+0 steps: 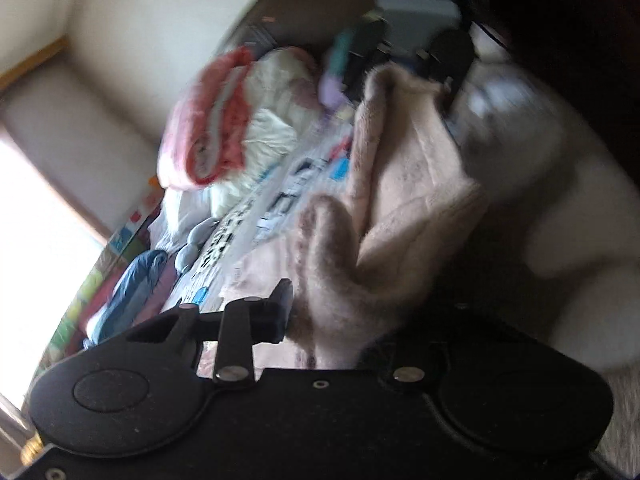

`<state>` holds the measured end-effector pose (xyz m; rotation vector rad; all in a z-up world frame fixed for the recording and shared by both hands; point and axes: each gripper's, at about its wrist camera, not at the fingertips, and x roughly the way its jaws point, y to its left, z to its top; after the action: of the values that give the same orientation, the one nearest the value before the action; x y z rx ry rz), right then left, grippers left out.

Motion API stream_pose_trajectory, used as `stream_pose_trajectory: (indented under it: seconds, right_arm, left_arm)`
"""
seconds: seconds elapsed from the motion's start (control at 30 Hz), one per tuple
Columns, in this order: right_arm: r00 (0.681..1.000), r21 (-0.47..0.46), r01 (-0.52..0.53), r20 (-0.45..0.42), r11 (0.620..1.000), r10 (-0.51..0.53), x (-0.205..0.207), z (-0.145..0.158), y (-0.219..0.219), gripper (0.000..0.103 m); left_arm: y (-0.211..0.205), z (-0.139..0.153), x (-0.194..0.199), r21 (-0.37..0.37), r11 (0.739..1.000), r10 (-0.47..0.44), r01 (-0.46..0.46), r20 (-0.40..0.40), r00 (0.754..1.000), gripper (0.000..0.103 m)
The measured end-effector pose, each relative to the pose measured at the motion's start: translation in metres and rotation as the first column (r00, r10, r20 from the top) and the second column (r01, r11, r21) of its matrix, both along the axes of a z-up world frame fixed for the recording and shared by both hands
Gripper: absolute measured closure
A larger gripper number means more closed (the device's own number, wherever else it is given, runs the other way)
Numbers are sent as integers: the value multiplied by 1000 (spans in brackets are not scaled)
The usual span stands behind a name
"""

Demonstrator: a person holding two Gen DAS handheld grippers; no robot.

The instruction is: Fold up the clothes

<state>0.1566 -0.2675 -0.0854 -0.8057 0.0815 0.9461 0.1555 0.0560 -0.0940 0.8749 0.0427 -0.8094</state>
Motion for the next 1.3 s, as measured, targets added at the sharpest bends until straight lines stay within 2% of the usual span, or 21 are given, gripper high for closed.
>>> stream_pose_trajectory:
  seconds: [0.07,0.17,0.27,0.37,0.53,0.67,0.77,0.83,1.0,1.17,1.3]
  right_arm:
    - [998,81,26,-50,996,-22,12,13,-9,78]
    - [990,214,78,-134,974,-50,42,32,-19,78]
    - [970,343,139,-235,929,-58,75,48,-31,78]
    - [937,452,203,-348,868,-38,110,57,-45,79]
    - [839,566,341,-544,751,29,180,51,-62,79]
    - [738,606,466,-668,644,94,234,39,-69,79]
    - [650,591,564,-749,577,133,275,26,-67,79]
    - [599,577,617,-785,536,156,299,16,-63,79]
    - [483,516,720,-853,464,200,338,-17,-52,80]
    - [363,425,817,-904,390,225,362,-56,-50,80]
    - [310,368,851,-928,376,206,368,-77,-50,80]
  left_arm:
    - [3,12,16,-81,996,22,-25,-47,999,71]
    - [9,27,44,-203,977,47,-70,-117,992,73]
    - [15,43,72,-319,940,62,-121,-189,980,74]
    - [21,57,100,-423,889,68,-177,-260,963,74]
    - [28,53,153,-539,799,52,-267,-381,923,74]
    - [35,48,195,-610,713,22,-345,-473,881,75]
    - [40,45,226,-650,642,-9,-406,-536,844,77]
    - [43,42,247,-667,595,-33,-447,-577,816,77]
    - [50,22,294,-641,537,-74,-549,-684,726,78]
    - [46,-1,319,-553,529,-41,-644,-774,632,78]
    - [40,-19,331,-451,534,7,-715,-844,537,76]
